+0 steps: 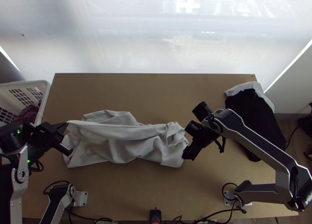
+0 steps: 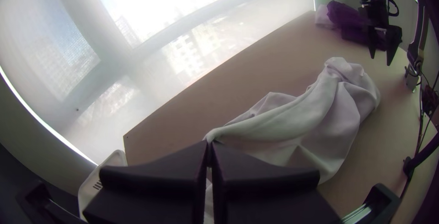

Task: Fold the t-shirt

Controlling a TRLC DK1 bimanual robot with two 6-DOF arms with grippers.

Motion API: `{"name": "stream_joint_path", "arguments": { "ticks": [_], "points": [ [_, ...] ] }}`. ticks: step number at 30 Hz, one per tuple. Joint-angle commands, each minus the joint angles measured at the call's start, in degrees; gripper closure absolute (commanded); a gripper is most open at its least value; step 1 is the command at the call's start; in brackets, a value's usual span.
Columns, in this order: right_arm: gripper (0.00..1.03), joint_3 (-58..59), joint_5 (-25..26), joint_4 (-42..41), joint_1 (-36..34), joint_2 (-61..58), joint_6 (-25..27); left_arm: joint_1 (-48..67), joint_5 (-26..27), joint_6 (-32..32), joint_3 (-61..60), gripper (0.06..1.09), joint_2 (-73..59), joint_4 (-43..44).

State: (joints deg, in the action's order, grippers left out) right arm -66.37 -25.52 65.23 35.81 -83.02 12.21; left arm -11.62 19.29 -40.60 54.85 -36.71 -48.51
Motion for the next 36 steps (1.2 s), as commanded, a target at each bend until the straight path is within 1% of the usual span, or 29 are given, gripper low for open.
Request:
{"name": "stream_joint_path", "arguments": {
  "ticks": [1,4,7,9,15,19,20,21,22,24,27,29,31,32,35,36],
  "points": [
    [0.07,2.38,6.62,-5.03,-3.21,-1.97,3.09,-1.57,-0.04,-1.76,0.08,1.05,0.32,0.08],
    [0.07,4.14,9.61,-9.77,-4.61,-2.23,3.61,-2.53,-0.04,-2.73,0.26,1.05,0.59,0.08],
    [0.10,6.25,10.84,-15.05,-4.52,-3.20,3.53,-3.32,-0.04,-3.17,0.17,1.05,0.76,-0.18],
    [0.10,7.39,11.19,-18.74,-3.47,-3.90,3.26,-3.32,-0.04,-3.17,0.08,1.05,0.76,-0.36],
    [0.10,7.48,15.32,-23.84,-0.92,-6.10,3.26,-3.41,-0.04,-3.79,0.08,1.05,0.59,0.00],
    [0.11,6.78,16.20,-25.59,-0.74,-7.59,3.17,-3.76,-0.04,-3.87,0.08,1.05,0.50,0.00],
    [0.15,6.78,16.20,-25.94,-0.66,-7.77,3.17,-3.94,-0.04,-3.87,0.08,1.05,0.50,0.08],
    [0.18,6.78,16.20,-26.47,-0.57,-7.77,3.17,-4.03,-0.04,-3.87,0.08,1.05,0.50,0.00],
    [0.19,6.78,16.20,-26.74,-0.39,-7.77,3.17,-4.20,-0.04,-3.87,0.08,1.05,0.41,0.08],
    [0.19,6.87,16.29,-27.53,-0.30,-7.94,3.09,-4.29,-0.04,-3.87,0.08,1.05,0.32,0.17],
    [0.34,7.31,16.20,-28.85,-0.30,-9.00,3.00,-4.47,-0.04,-3.87,0.08,1.05,0.06,0.52],
    [0.40,7.83,16.20,-29.90,-0.13,-9.53,2.91,-4.64,-0.04,-3.87,0.08,1.05,-0.21,0.70],
    [0.48,8.01,16.20,-30.60,0.13,-9.70,2.91,-4.64,-0.04,-3.96,-0.01,1.05,-0.29,1.05],
    [0.50,8.19,16.20,-30.78,0.31,-9.70,2.91,-4.64,-0.04,-4.14,-0.01,1.05,-0.47,1.05],
    [0.52,8.98,16.20,-31.22,0.57,-9.96,3.09,-4.99,-0.04,-4.31,-0.01,1.05,-0.64,1.23],
    [0.61,9.42,16.20,-31.83,0.57,-10.05,3.35,-5.17,0.05,-4.40,-0.09,1.05,-0.73,1.49]
  ]
}}
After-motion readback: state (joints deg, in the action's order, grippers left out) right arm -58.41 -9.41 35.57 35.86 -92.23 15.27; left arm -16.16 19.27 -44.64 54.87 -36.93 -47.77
